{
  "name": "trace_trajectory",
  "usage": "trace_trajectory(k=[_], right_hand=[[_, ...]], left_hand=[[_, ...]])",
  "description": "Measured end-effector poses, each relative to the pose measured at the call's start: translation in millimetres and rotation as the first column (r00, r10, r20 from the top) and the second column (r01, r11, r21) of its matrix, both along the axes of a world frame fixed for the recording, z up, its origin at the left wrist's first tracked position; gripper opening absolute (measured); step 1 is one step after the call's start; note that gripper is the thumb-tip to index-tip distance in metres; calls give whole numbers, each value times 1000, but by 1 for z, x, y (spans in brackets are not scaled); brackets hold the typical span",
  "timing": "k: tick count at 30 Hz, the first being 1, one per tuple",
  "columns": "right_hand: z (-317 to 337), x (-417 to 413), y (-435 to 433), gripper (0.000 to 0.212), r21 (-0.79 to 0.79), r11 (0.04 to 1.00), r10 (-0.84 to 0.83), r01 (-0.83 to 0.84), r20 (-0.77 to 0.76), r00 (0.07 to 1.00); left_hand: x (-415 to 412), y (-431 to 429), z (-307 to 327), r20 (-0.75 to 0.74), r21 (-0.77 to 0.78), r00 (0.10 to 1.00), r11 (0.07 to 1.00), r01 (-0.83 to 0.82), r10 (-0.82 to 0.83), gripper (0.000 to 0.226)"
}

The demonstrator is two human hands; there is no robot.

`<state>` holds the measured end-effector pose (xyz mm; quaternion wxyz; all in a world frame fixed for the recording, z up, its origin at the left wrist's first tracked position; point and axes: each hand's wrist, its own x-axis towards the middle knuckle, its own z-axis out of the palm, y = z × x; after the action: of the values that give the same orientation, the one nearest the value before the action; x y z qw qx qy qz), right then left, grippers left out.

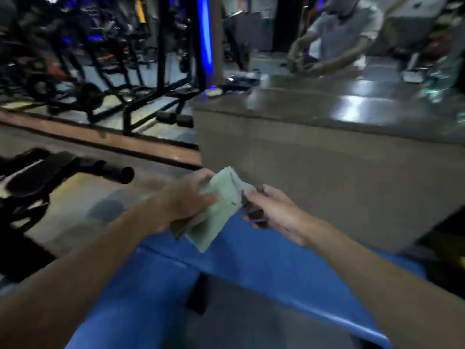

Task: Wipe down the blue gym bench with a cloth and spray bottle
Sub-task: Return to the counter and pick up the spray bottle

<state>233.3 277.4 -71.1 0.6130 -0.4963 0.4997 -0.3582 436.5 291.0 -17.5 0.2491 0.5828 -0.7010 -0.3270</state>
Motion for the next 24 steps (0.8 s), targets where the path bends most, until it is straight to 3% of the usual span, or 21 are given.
trace_trajectory(k=[5,10,16,19,22,24], right_hand=[[59,-168,-31,10,-55,947,-321,316,-135,937],[87,-298,-51,11,-202,806,-592,557,-298,749],[109,-399,-70,20,-379,591,-802,712,-372,468],[115,-427,-97,11,-400,559,-820,726,-397,413],[122,-447,-129,48,-399,549,-820,734,-426,381],[129,-456,-150,60,-463,506,-848,728,-423,320]], left_hand=[[-140,-72,61,-92,53,974,976,212,-206,19],[-275,-129,92,-8,-14,957,957,289,-289,16],[-382,-167,104,-61,-23,937,939,343,-344,22],[-415,-189,100,-138,7,934,943,334,-330,20],[-441,-215,102,-254,61,919,944,325,-300,18],[-453,-234,105,-295,56,895,929,365,-334,20]])
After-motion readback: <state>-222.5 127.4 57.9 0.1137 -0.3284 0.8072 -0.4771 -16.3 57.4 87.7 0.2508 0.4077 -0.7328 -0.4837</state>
